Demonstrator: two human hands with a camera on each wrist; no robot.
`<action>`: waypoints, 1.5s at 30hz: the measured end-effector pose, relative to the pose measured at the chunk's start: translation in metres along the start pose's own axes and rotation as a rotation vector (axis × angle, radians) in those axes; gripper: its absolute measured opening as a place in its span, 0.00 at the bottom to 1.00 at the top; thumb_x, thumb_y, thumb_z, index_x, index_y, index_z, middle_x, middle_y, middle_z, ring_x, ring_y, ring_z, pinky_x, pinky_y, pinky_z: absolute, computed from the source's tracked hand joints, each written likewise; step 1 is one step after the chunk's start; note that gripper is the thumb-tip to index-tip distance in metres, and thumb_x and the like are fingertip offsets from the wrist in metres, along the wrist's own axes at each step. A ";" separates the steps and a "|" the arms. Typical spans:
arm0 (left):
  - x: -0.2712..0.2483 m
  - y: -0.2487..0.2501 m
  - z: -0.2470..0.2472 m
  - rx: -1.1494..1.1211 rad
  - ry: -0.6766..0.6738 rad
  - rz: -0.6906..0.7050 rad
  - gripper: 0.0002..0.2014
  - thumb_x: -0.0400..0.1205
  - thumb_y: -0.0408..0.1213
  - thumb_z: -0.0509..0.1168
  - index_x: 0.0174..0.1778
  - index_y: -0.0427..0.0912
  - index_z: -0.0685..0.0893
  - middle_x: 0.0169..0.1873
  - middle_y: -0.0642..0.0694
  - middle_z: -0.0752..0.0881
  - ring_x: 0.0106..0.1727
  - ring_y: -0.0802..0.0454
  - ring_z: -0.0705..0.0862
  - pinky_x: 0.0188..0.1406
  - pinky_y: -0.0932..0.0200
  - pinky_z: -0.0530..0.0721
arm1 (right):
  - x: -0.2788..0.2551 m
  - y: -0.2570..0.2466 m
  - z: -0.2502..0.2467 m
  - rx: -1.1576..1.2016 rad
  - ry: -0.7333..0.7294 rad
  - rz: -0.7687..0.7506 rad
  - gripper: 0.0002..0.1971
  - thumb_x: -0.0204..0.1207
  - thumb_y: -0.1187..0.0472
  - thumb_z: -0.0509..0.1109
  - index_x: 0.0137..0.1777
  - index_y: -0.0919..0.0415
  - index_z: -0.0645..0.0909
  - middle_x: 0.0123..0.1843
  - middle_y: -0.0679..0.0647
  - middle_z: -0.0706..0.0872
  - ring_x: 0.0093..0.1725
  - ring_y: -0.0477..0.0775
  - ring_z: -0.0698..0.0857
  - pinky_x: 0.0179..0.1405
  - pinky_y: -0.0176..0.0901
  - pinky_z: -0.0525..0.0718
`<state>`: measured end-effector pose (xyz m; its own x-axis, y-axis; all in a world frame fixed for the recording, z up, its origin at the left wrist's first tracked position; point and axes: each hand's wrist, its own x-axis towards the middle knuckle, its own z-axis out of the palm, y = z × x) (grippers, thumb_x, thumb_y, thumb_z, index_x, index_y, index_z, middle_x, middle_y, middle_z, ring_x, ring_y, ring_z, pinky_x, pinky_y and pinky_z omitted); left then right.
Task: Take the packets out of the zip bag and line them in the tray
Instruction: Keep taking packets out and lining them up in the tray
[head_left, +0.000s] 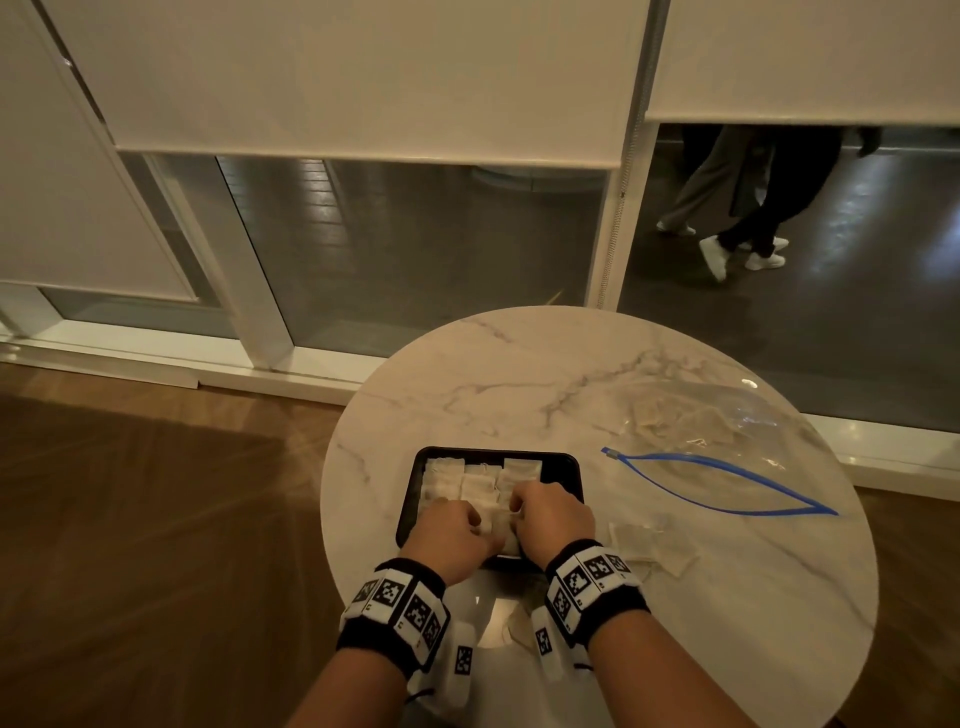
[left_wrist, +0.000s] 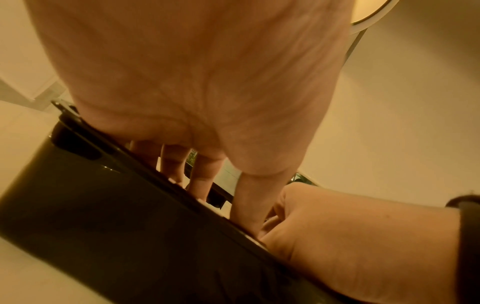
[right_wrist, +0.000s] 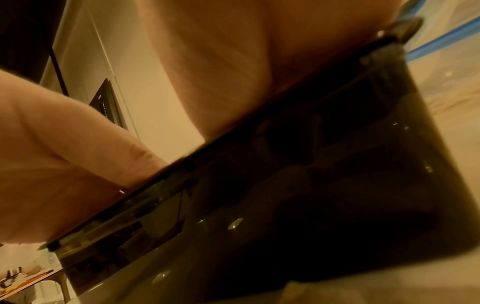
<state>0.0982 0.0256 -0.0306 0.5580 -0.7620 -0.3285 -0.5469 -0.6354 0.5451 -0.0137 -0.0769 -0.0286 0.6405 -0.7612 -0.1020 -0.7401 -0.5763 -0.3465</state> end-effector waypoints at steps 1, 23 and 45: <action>0.001 -0.001 0.000 -0.003 0.003 -0.001 0.25 0.77 0.55 0.74 0.64 0.43 0.85 0.59 0.47 0.87 0.57 0.51 0.87 0.61 0.50 0.88 | 0.000 0.000 0.000 0.001 0.001 -0.001 0.09 0.81 0.60 0.63 0.54 0.48 0.83 0.52 0.50 0.88 0.51 0.56 0.87 0.45 0.45 0.80; -0.017 0.034 0.024 0.133 -0.153 0.206 0.23 0.87 0.56 0.59 0.46 0.40 0.89 0.43 0.41 0.89 0.46 0.47 0.87 0.55 0.46 0.87 | -0.001 0.099 -0.051 0.660 0.222 0.314 0.08 0.80 0.62 0.69 0.56 0.56 0.86 0.55 0.54 0.88 0.50 0.51 0.85 0.50 0.40 0.76; -0.023 0.047 0.025 0.190 -0.167 0.280 0.18 0.89 0.50 0.58 0.52 0.44 0.89 0.47 0.45 0.88 0.47 0.50 0.85 0.46 0.57 0.81 | -0.016 0.158 -0.042 0.352 -0.088 0.479 0.19 0.78 0.61 0.71 0.69 0.54 0.80 0.70 0.56 0.83 0.69 0.57 0.81 0.70 0.48 0.80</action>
<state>0.0442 0.0096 -0.0165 0.2696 -0.9093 -0.3169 -0.7787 -0.3994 0.4837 -0.1499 -0.1685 -0.0422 0.2777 -0.8757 -0.3950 -0.8482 -0.0304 -0.5289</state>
